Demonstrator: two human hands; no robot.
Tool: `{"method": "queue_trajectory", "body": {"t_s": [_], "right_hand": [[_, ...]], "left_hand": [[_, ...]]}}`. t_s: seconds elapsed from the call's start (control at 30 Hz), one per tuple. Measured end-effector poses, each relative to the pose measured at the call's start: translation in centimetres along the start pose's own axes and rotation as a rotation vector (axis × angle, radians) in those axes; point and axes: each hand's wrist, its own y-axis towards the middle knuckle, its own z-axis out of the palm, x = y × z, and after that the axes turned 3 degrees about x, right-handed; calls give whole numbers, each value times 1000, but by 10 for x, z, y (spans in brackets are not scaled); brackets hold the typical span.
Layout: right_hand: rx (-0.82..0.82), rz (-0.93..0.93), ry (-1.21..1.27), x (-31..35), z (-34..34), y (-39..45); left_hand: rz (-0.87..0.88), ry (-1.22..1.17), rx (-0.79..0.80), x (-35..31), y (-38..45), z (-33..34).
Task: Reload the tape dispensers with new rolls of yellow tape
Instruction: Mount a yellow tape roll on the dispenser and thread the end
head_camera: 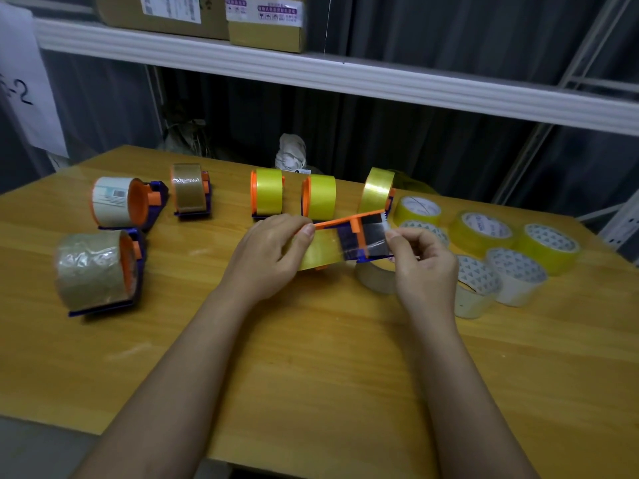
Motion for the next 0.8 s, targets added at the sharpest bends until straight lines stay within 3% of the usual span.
{"method": "queue_trajectory", "body": {"t_s": [0.53, 0.8], "right_hand": [[-72, -187, -181, -7, -2, 5], [-54, -198, -183, -11, -2, 5]], "left_hand": [[122, 59, -9, -4, -1, -3], [46, 6, -31, -1, 1, 0]]}}
